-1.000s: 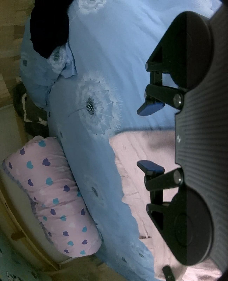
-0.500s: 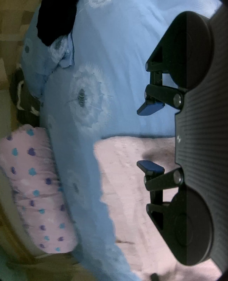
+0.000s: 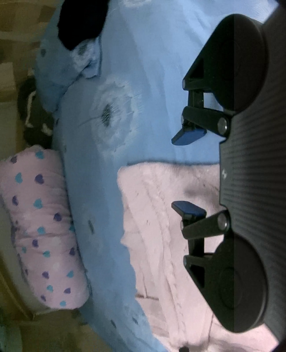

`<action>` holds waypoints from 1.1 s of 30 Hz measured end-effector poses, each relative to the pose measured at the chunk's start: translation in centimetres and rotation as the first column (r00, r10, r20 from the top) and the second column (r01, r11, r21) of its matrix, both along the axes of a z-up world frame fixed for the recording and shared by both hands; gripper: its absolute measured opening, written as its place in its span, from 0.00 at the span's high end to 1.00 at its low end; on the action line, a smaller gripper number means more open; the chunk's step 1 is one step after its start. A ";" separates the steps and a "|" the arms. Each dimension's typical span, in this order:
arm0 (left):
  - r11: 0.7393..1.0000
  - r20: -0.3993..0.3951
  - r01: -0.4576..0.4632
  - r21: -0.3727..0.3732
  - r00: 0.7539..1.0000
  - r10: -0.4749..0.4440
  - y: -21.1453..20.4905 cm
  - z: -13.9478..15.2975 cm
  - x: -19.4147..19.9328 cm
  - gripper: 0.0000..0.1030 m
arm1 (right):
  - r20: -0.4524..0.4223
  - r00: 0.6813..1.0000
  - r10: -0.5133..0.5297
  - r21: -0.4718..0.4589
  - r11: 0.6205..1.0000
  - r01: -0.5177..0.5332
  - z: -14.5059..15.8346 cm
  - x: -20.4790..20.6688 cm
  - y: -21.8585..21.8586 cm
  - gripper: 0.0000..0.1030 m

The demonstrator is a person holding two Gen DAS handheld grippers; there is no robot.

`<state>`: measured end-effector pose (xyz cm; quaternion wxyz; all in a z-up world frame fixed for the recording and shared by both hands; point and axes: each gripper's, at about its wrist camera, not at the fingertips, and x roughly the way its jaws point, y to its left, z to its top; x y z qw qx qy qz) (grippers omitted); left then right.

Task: Fold small clothes

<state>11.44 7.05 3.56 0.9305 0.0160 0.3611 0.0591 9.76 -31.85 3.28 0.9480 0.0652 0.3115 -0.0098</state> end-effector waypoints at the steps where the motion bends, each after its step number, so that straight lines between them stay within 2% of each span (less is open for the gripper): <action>1: 1.000 -0.015 -0.002 0.007 1.000 0.002 0.1 -0.5 0.2 0.36 | -0.007 1.000 0.014 -0.002 1.000 -0.014 -0.1 -0.1 0.2 0.43; 4: 1.000 -0.024 -0.015 0.006 1.000 0.015 0.3 -1.2 0.7 0.34 | -0.062 0.998 0.031 0.003 1.000 -0.031 -0.9 0.3 0.4 0.43; 6: 1.000 -0.027 -0.023 -0.003 0.999 0.023 0.4 -1.2 0.9 0.34 | -0.114 0.993 0.032 0.055 0.998 -0.025 -1.9 1.0 0.1 0.42; 9: 1.000 -0.025 -0.027 -0.005 0.999 0.027 0.4 -1.2 0.8 0.33 | -0.096 0.995 0.032 0.053 0.998 -0.027 -2.2 1.1 0.1 0.42; 13: 0.999 -0.011 -0.026 0.030 1.000 0.026 0.0 -1.1 0.4 0.28 | -0.094 0.995 0.031 0.058 0.998 -0.025 -2.1 0.9 0.1 0.42; 18: 1.000 -0.015 -0.012 0.028 1.000 0.013 -0.1 -0.3 -0.7 0.25 | -0.108 0.994 0.010 0.115 0.993 0.002 -1.7 1.0 -0.4 0.42; 25: 0.998 -0.024 -0.068 -0.016 0.997 0.068 0.4 1.7 -2.6 0.23 | -0.103 0.995 0.013 0.245 0.969 0.012 -0.5 0.1 -1.5 0.42; 33: 0.988 0.012 -0.149 0.032 0.989 0.149 2.5 4.9 -6.8 0.23 | -0.065 0.996 0.064 0.261 0.964 -0.045 1.0 -1.1 -1.3 0.42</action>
